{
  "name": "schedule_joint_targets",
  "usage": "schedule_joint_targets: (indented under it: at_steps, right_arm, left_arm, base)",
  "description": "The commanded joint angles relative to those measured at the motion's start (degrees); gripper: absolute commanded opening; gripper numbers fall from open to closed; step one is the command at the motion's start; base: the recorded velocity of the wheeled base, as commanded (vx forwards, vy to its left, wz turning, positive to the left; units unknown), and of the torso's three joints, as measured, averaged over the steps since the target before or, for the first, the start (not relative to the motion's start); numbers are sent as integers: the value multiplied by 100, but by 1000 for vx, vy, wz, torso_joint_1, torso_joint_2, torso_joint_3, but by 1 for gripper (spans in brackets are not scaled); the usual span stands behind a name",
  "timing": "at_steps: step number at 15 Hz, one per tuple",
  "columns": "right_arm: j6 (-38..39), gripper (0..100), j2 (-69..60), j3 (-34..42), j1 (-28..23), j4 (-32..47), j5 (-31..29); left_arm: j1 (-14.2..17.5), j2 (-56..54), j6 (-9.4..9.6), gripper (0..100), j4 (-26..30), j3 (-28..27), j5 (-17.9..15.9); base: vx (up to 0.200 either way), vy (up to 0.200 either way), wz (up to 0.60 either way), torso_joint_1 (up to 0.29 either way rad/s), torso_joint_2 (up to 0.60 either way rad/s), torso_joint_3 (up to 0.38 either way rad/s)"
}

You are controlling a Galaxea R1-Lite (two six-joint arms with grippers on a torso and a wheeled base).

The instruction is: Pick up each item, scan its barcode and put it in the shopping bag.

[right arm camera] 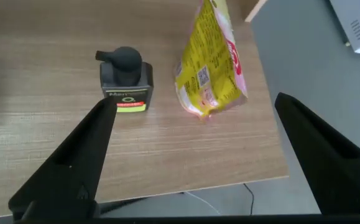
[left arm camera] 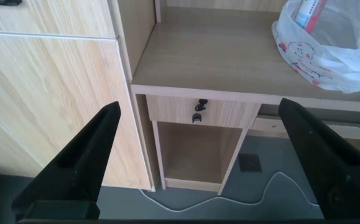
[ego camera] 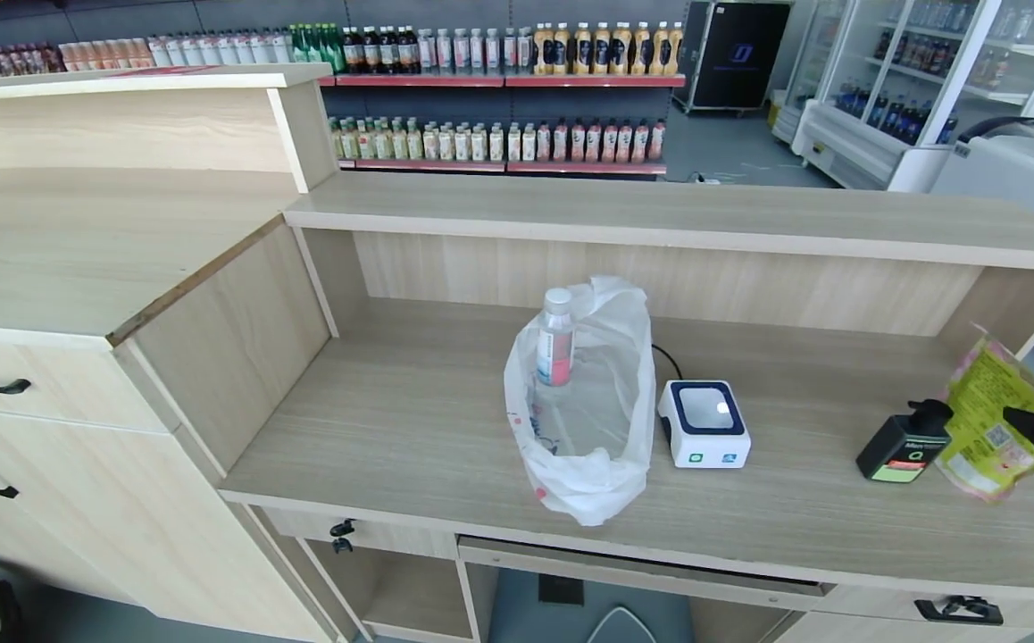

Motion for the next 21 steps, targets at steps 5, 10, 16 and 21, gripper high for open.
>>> schedule_joint_targets:
  at_steps: [5,10,16,21]
  right_arm:
    - [-882,100,1377,-18,129,-302,672]
    - [-891,100,1219,18,191,-416,1059]
    - [-891,100,1676,-70,112,-583,1059]
    - [-873,100,2353,-422,279,-829,1234]
  left_arm:
    - [3,6,-1,100,0,0,-2]
    - [3,6,-1,100,0,0,-2]
    - [3,6,-1,100,0,0,-2]
    - [3,6,-1,100,0,0,-2]
  base:
    - [0,0,0,0,0,0]
    - [0,0,0,0,0,0]
    - [0,0,0,0,0,0]
    - [0,0,0,0,0,0]
